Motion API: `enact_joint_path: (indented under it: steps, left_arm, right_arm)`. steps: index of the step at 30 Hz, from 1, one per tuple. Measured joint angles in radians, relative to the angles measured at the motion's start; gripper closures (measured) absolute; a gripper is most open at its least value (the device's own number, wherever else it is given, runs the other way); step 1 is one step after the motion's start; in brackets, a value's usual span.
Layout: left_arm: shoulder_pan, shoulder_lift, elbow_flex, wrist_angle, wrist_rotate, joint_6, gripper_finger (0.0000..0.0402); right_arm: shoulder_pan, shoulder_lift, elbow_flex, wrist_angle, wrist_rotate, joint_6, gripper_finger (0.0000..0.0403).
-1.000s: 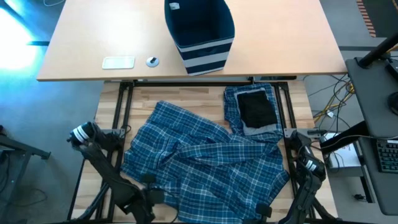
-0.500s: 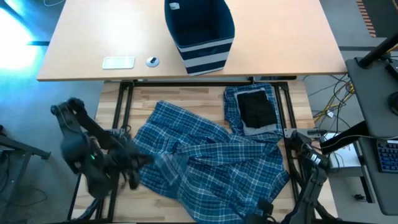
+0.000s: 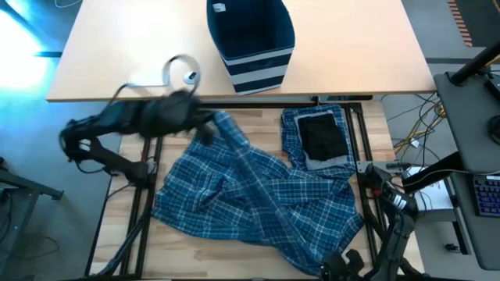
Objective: Fold Laundry from Bin
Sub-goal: Fold the blue patterned long sleeve
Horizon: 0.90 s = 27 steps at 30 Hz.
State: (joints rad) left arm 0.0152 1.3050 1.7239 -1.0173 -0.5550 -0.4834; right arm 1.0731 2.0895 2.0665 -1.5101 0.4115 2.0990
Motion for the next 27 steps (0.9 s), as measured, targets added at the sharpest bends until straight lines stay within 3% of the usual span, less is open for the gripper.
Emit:
enact_joint_path:
  steps: [5,12,19,27]
  left_arm:
    - [0.232,0.136,-0.027,0.218,0.322,0.209,0.0402]
    - [0.31,0.378,-0.03,0.25,0.585,0.334,0.0402]
    - [0.259,0.539,-0.05,0.145,0.64,0.295,0.0401]
    - [0.204,0.555,-0.066,0.005,0.69,0.27,0.0396]
  right_arm:
    - [-0.016,0.0,-0.024,0.115,-0.031,-0.073,0.0394]
    - [-0.024,-0.002,-0.035,0.238,-0.135,-0.123,0.0394]
    - [-0.038,-0.002,-0.065,0.228,-0.13,-0.043,0.0394]
    - [-0.068,-0.002,-0.142,0.278,-0.124,-0.017,0.0394]
